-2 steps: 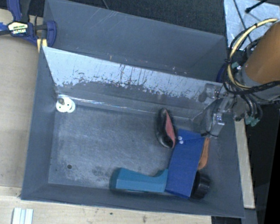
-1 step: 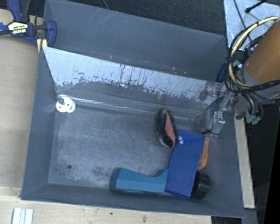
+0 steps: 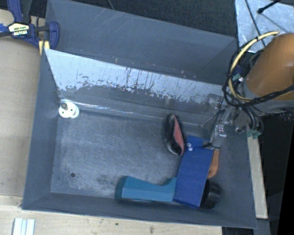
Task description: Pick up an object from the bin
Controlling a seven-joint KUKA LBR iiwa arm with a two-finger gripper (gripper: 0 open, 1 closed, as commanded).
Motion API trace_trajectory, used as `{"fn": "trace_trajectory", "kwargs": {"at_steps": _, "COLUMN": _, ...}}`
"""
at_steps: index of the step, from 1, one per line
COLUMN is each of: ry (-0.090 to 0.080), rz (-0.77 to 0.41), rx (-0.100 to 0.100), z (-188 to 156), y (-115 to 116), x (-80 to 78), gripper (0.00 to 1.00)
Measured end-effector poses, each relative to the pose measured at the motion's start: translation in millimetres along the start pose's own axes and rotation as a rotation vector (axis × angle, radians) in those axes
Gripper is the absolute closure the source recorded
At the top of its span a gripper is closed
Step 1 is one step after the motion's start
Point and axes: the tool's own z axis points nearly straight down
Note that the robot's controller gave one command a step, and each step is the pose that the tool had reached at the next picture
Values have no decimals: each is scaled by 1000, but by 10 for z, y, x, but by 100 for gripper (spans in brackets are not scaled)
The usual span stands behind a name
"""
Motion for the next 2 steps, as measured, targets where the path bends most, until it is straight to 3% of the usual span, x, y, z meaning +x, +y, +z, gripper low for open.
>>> {"fn": "trace_trajectory", "kwargs": {"at_steps": 1, "ry": 8, "rz": 114, "rx": -2, "z": 479, "y": -80, "x": 167, "gripper": 0}}
{"fn": "trace_trajectory", "kwargs": {"at_steps": 2, "ry": 6, "rz": 59, "rx": 0, "z": 868, "y": 126, "x": -29, "gripper": 0}}
